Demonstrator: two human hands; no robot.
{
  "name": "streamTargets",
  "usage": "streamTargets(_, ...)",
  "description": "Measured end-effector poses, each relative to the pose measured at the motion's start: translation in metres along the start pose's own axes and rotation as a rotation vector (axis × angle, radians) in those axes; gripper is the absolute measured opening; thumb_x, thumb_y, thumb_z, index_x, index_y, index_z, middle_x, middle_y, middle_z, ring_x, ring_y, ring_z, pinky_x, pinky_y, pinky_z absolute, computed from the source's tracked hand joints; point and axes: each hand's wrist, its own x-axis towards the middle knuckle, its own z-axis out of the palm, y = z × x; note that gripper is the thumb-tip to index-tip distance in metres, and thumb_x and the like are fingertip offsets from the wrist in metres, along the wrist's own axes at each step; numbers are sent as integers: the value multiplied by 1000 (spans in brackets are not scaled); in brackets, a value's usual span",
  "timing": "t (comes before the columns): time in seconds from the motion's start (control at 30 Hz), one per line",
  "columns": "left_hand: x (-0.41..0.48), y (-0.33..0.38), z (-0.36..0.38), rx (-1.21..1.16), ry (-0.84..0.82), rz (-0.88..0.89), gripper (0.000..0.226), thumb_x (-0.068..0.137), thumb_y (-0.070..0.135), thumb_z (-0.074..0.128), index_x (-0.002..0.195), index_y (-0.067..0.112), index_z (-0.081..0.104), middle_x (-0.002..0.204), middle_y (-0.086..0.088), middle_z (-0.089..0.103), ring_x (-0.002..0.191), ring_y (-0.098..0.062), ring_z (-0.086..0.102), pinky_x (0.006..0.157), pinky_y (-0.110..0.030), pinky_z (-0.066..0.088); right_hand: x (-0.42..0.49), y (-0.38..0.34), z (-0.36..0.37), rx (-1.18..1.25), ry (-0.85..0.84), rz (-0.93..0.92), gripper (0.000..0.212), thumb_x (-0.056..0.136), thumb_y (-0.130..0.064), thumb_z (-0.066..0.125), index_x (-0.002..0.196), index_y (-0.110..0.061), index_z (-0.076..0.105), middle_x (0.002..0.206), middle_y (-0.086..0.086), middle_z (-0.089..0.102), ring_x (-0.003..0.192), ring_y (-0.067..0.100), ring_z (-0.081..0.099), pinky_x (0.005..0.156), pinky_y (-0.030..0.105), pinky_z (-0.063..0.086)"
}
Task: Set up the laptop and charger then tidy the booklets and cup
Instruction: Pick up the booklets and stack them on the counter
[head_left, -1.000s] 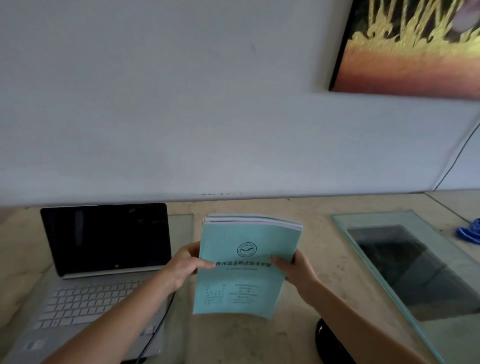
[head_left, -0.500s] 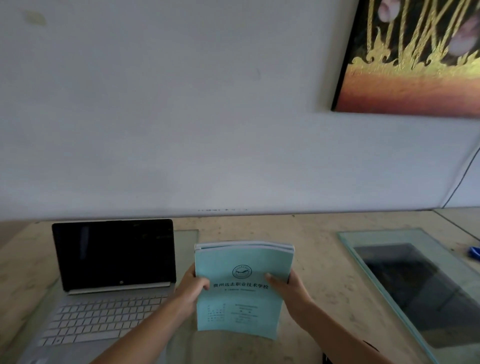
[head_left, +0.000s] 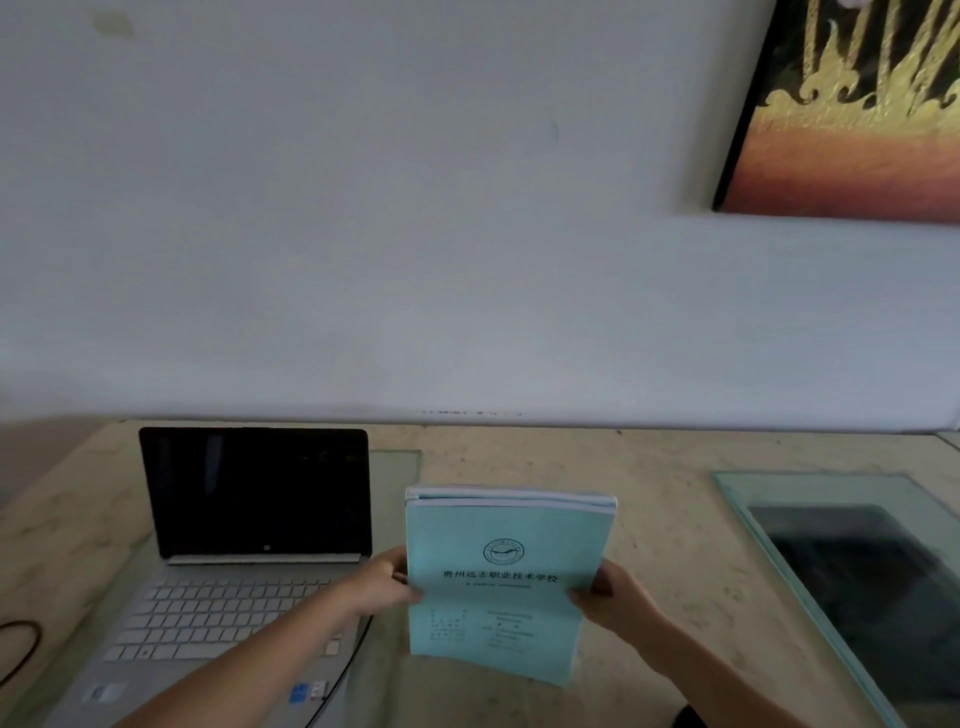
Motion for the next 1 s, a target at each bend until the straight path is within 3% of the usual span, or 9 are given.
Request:
streamTargets(0.1,9,-5,0,32,23,7,46,87,10,62,130,19,47,126,-5,58,115,-18,56,97,-31,48,7,2,-3,-72,-7,82,24,88,8,53,91,-13,63,77,-1,66,52,-1,56,46,17,42)
streamTargets(0.2,24,-5,0,21,78,35,38,88,12,61,125,16,51,118,-3,62,107,-15,59,88,-25,50,22,4,-11,-116,-1,111,29,88,3,53,92,-23,64,83,-6,68,61,3,57,50,19,42)
streamTargets(0.37,69,-8,-5,-73,114,17,26,91,9,58,117,8,56,118,-9,63,105,-20,61,93,-32,49,62,1,-20,-108,0,150,19,89,-8,57,102,-20,66,96,2,69,74,9,58,54,19,46)
streamTargets(0.5,119,-2,-10,-285,154,-66,17,93,15,56,109,14,59,108,-7,67,96,-21,64,78,-34,52,114,-4,-29,-19,51,198,19,91,-12,56,99,-24,68,95,2,70,79,11,61,62,24,52)
streamTargets(0.67,193,20,-23,-406,205,-102,8,93,16,56,97,13,62,95,-9,71,88,-25,70,85,-46,55,196,-8,-40,90,83,238,24,92,-8,53,104,-21,69,102,8,71,88,15,67,62,25,56)
streamTargets(0.83,259,32,-43,-392,221,-106,9,92,20,56,90,17,64,89,-1,72,83,-17,69,79,-37,55,273,-7,-45,93,72,307,22,94,-7,52,105,-18,68,99,6,69,84,13,65,57,22,56)
streamTargets(1.0,309,27,-57,-390,222,-187,21,93,25,55,103,10,66,103,-10,71,94,-26,67,83,-37,52,333,2,-43,29,69,344,18,95,-11,52,105,-14,67,84,1,64,71,9,58,56,22,48)
